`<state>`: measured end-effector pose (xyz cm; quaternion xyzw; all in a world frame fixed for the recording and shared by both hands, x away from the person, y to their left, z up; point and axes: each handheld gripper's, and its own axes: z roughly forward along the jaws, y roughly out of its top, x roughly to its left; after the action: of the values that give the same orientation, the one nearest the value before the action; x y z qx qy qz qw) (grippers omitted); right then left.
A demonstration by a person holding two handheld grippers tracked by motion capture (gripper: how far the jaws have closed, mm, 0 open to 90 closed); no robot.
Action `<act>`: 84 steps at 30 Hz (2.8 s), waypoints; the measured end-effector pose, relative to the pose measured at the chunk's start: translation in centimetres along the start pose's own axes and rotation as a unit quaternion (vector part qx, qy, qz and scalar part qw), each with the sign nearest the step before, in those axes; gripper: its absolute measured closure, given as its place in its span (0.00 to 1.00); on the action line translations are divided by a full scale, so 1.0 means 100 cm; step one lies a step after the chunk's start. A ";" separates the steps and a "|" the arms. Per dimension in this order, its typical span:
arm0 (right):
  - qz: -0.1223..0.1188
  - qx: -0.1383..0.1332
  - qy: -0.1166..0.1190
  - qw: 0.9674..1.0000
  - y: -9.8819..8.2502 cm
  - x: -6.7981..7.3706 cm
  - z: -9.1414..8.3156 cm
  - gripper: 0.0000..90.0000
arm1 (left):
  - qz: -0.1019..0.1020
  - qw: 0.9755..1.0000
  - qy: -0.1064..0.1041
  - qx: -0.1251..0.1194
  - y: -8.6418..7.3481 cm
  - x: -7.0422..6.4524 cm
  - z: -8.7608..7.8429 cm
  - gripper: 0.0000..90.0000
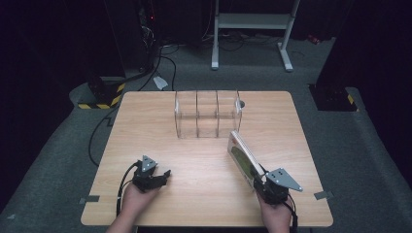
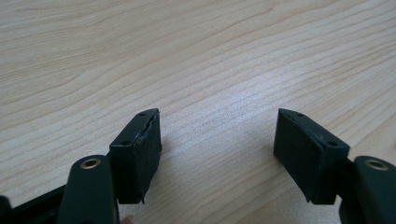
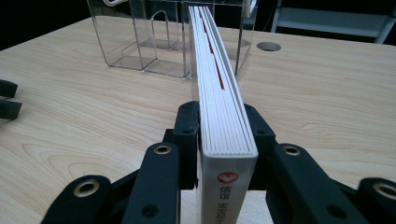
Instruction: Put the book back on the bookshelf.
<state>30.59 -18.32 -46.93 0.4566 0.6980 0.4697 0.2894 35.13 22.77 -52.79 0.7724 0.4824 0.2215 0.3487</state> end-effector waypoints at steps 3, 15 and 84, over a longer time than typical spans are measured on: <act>0.004 0.003 -0.004 1.000 0.001 0.000 0.000 0.79 | 0.000 1.000 0.000 0.000 0.000 0.000 0.000 0.36; -0.022 0.017 -0.010 1.000 0.004 0.008 0.003 0.83 | 0.004 1.000 -0.002 0.000 0.000 0.000 0.001 0.36; -0.008 -0.003 -0.116 0.993 0.111 0.015 0.147 0.84 | 0.004 1.000 -0.005 -0.002 0.000 0.000 0.000 0.36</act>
<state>46.25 -9.67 -42.43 0.5012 0.6624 0.4132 0.3732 35.17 22.78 -52.80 0.7751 0.4768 0.2197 0.3515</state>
